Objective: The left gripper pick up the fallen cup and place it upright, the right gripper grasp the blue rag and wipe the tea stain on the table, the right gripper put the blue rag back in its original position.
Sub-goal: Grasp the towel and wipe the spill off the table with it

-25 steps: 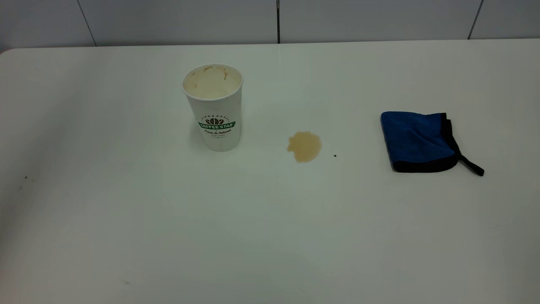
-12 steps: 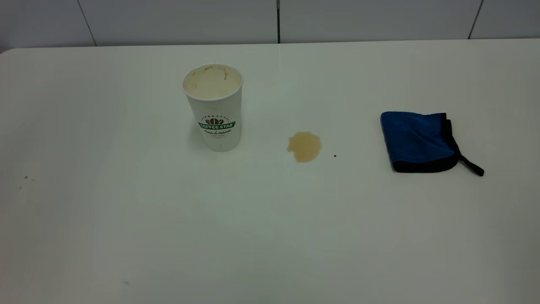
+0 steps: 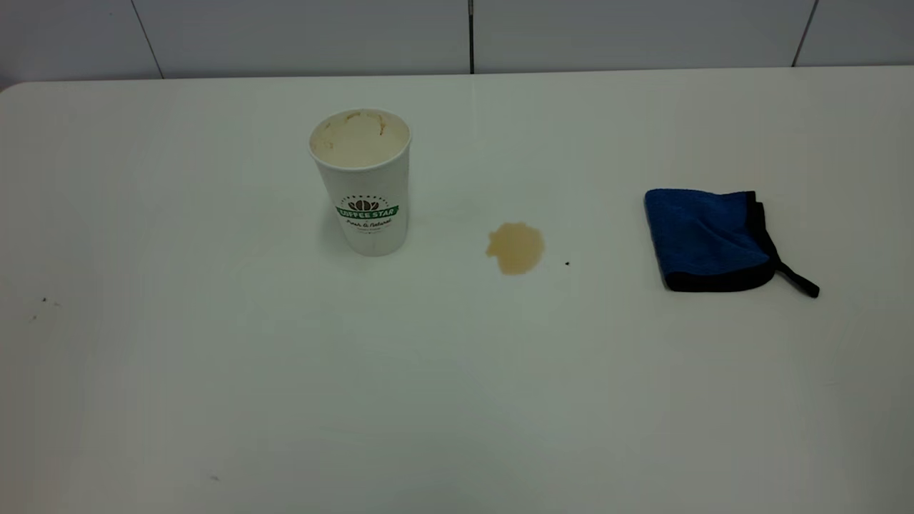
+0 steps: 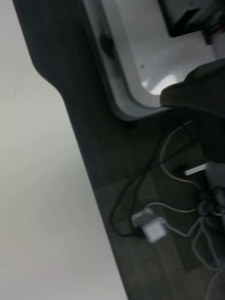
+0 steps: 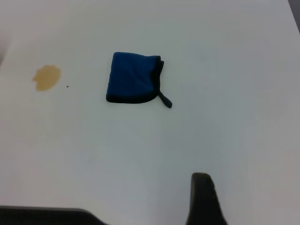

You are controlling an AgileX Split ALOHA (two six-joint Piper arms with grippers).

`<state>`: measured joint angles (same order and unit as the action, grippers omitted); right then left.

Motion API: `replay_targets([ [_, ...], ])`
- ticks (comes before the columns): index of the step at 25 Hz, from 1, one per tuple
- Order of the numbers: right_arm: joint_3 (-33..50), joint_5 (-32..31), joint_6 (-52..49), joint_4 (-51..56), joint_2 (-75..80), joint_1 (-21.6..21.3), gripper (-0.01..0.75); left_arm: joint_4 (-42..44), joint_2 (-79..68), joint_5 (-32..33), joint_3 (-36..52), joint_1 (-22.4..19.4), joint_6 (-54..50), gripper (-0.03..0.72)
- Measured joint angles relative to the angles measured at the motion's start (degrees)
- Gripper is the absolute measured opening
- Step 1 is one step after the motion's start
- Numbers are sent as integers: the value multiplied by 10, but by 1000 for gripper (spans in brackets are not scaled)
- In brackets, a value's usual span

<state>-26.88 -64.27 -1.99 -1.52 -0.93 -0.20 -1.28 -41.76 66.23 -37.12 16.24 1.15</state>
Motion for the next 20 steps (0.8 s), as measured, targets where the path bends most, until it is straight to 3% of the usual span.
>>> replay_targets([
  [7, 0, 0, 0, 0, 0, 0, 534, 3, 183, -24, 87, 0, -1, 524],
  [20, 0, 0, 0, 0, 0, 0, 534, 3, 408, -22, 93, -8, -1, 524],
])
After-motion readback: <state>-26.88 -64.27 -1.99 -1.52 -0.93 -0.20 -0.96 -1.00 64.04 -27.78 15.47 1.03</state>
